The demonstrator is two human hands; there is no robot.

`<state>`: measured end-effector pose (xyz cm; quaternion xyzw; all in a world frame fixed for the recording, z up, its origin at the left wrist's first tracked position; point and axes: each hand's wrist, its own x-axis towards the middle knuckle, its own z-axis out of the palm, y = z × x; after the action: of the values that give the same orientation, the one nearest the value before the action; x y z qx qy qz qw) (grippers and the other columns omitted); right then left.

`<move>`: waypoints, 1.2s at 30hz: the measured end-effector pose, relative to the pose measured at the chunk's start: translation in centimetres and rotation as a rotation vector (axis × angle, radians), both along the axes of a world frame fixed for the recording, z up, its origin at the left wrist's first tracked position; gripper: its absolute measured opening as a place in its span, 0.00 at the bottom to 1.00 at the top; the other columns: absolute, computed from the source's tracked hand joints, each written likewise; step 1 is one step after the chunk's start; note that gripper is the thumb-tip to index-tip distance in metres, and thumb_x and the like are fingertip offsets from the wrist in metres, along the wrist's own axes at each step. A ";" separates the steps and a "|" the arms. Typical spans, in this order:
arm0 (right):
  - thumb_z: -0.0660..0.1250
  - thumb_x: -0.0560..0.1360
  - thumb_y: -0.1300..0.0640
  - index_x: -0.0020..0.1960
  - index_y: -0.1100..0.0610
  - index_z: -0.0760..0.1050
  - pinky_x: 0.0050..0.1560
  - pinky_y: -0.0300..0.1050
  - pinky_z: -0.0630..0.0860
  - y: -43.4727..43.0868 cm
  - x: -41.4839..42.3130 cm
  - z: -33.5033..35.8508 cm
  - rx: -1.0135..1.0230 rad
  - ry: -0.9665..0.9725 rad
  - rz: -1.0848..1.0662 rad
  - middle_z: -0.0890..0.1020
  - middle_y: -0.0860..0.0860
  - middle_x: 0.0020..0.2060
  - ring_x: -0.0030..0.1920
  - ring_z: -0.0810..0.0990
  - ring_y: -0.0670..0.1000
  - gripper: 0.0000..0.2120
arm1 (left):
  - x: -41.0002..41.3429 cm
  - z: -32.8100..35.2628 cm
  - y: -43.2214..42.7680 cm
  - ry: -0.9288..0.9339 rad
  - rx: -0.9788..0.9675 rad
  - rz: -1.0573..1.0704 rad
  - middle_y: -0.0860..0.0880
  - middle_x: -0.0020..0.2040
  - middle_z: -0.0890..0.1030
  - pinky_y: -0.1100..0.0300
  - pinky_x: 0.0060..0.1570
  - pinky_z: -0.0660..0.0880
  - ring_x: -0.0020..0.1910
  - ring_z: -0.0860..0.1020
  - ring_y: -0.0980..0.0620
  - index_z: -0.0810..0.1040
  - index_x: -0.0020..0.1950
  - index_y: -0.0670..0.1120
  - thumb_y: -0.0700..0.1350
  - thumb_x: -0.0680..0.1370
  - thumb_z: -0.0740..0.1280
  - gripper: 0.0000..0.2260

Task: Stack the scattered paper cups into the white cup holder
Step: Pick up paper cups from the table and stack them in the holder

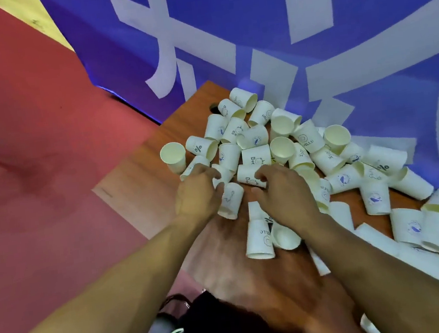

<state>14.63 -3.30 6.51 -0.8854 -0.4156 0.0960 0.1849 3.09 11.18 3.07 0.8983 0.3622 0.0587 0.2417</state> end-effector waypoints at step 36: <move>0.68 0.75 0.54 0.60 0.61 0.77 0.53 0.47 0.72 4.4 6.8 -4.6 -0.230 0.097 -0.380 0.78 0.57 0.57 0.57 0.76 0.56 0.17 | 4.8 -2.7 14.5 0.166 0.012 0.179 0.38 0.47 0.80 0.51 0.40 0.74 0.43 0.79 0.35 0.80 0.52 0.43 0.39 0.75 0.65 0.07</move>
<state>21.45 1.09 1.94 -0.9573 -0.2182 0.1487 0.1174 7.91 25.64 0.32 0.8655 0.4595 0.0078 0.1993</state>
